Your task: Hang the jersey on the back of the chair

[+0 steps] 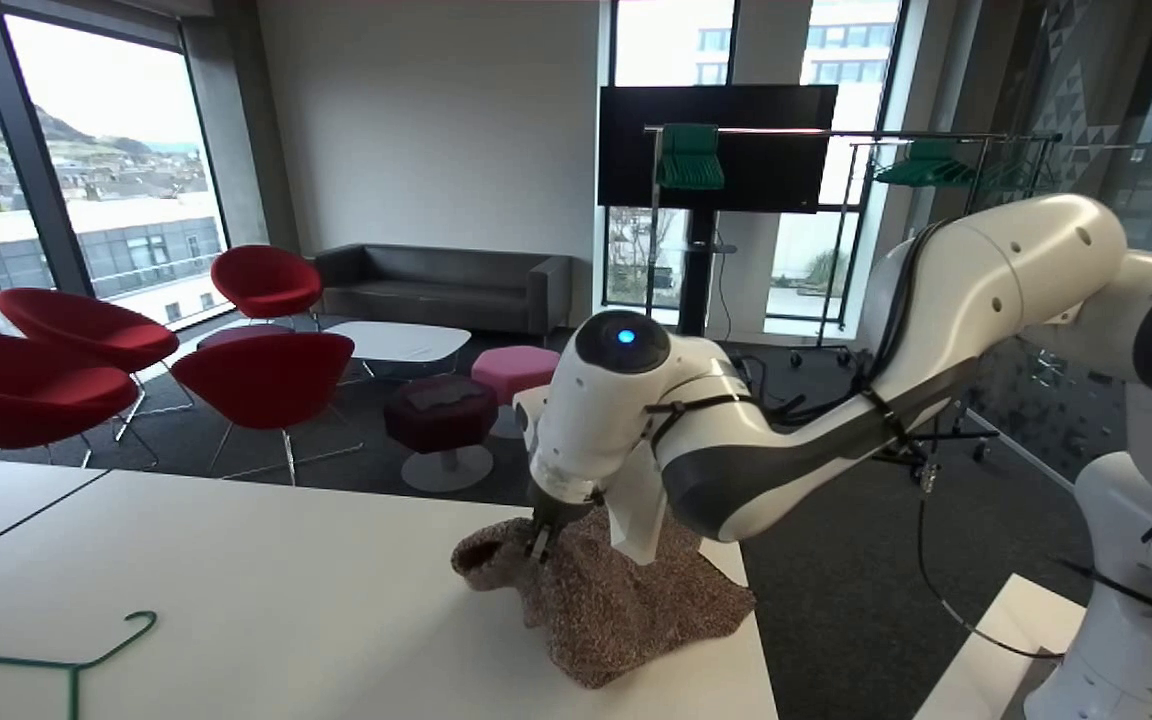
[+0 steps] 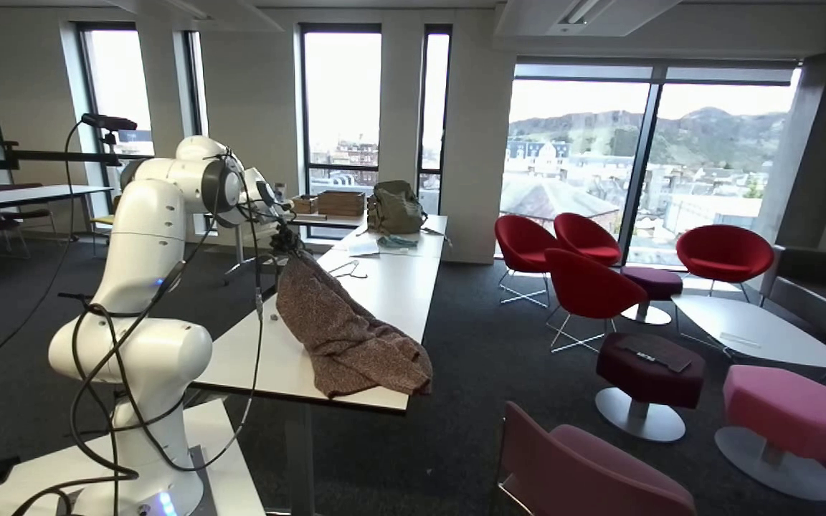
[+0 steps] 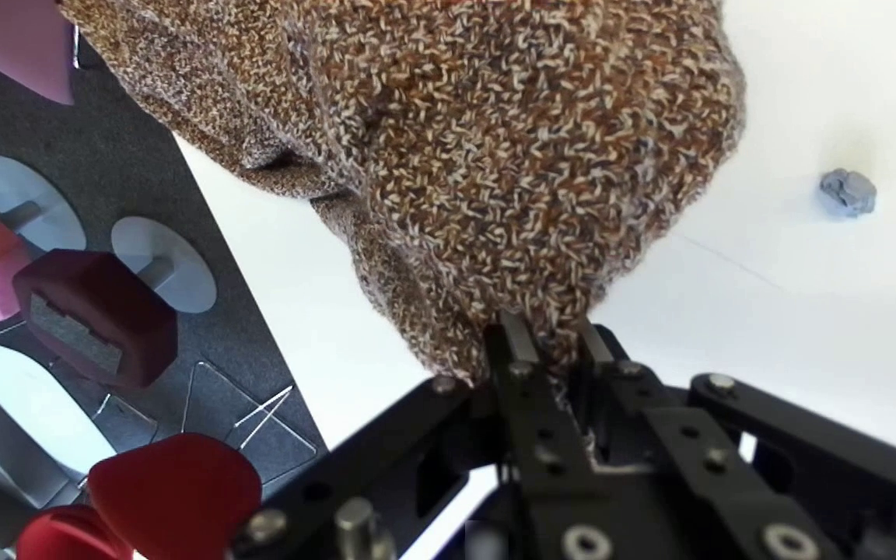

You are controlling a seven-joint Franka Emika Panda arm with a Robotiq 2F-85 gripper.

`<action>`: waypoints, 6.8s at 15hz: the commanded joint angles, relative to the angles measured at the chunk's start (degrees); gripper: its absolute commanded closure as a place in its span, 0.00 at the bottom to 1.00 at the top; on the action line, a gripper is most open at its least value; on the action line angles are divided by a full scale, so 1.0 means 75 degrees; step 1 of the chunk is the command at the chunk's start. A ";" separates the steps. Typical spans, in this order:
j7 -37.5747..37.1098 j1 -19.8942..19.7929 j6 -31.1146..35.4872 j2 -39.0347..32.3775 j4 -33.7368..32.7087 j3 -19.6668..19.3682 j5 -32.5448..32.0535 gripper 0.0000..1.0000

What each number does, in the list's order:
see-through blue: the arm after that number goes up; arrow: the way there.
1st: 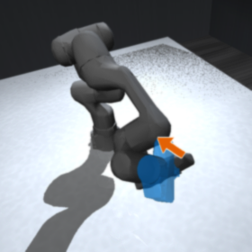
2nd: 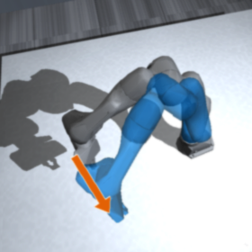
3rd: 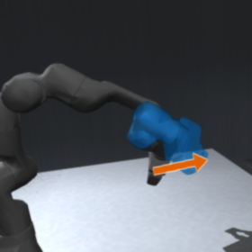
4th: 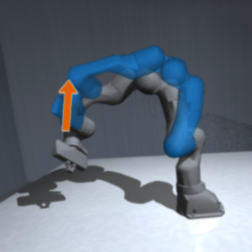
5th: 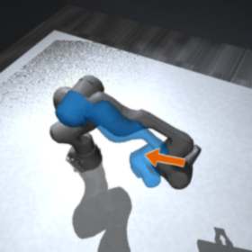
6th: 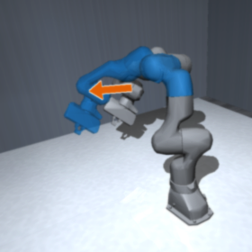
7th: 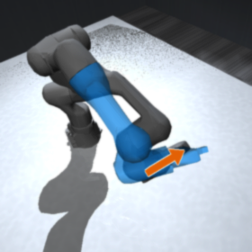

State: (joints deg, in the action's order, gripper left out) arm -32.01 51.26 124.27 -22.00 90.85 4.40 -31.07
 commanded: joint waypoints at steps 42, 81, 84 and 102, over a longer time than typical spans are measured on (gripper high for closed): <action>0.0620 -0.6643 -0.0909 0.8054 0.5951 0.0887 0.2367 0.97; 0.0619 -0.8421 -0.2532 0.4086 0.1710 -0.1046 0.1677 0.97; 0.0681 -0.8241 -0.2438 0.3805 0.1439 -0.1133 0.1974 0.97; 0.0636 -0.8164 -0.2265 0.2566 0.0752 -0.1498 0.2786 0.97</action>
State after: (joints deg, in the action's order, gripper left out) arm -28.53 -10.39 108.26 0.74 103.13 -5.51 -12.86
